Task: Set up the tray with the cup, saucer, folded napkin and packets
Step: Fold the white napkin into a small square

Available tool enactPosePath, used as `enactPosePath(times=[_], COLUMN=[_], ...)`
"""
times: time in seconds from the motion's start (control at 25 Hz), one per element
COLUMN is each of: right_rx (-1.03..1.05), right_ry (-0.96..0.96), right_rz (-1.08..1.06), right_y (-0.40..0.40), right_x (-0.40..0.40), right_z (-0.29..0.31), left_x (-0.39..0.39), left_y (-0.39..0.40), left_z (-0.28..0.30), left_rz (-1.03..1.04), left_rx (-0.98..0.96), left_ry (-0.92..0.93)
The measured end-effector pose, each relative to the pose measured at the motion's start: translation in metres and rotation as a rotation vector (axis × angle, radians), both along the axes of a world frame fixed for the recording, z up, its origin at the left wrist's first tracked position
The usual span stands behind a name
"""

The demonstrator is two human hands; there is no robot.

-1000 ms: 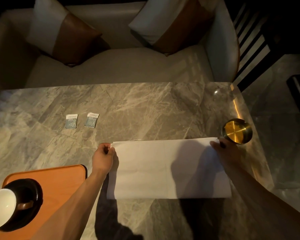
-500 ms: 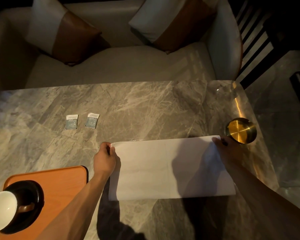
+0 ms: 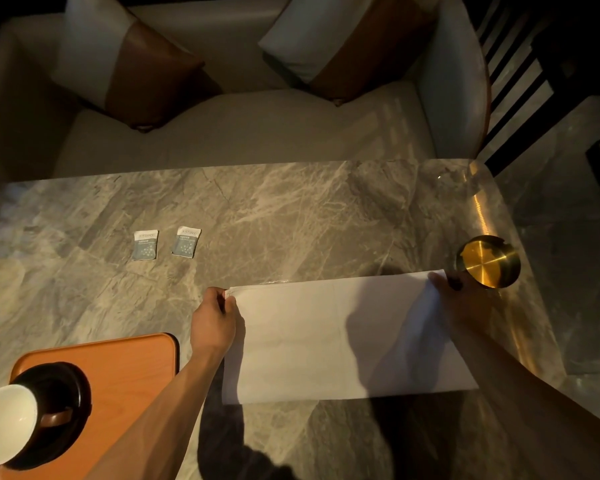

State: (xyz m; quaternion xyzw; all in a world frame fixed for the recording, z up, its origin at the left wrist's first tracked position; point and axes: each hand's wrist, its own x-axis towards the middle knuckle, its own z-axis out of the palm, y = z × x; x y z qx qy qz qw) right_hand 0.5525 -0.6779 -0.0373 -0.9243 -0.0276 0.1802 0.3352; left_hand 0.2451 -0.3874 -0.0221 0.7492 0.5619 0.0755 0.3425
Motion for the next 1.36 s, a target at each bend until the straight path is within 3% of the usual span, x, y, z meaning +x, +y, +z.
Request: enactPosePath(times=[0.2,0.36,0.6,0.76,0.84,0.92,1.0,1.12,1.36], right_rx=[-0.113,-0.192,-0.397,-0.145,-0.191,-0.307,-0.251,-0.237,-0.437], right_ry=[-0.074,-0.356,-0.296,-0.149,-0.216,-0.487,-0.576,-0.481,-0.344], right_rz=[0.033,-0.028,-0.135,-0.029,-0.03,0.175,0.563,0.852,0.999], right_y=[0.004,0.009,0.014,-0.002,-0.009,-0.013,-0.016,-0.013,-0.008], right_x=[-0.001,-0.008,-0.011,-0.011,-0.027,-0.064,-0.11,-0.161,-0.185], right_z=[-0.008,-0.016,-0.013,0.0,0.007,0.013,0.013,0.003,-0.01], left_x=[0.003,0.006,0.0,-0.009,-0.014,-0.017,-0.015,-0.004,0.004], left_y=[0.0,0.001,0.006,-0.002,-0.017,-0.046,-0.082,-0.133,-0.179], left_z=[0.004,0.006,0.009,0.01,0.008,0.005,0.001,-0.01,-0.029], left_rz=[-0.005,0.026,-0.025,-0.135,-0.182,-0.288,-0.448,-0.662,-0.8], left_rx=[-0.02,-0.045,0.016,0.114,0.258,0.387,0.413,0.391,0.362], left_ry=[0.03,0.067,0.192,0.251,0.277,0.25,0.156,0.092,0.324])
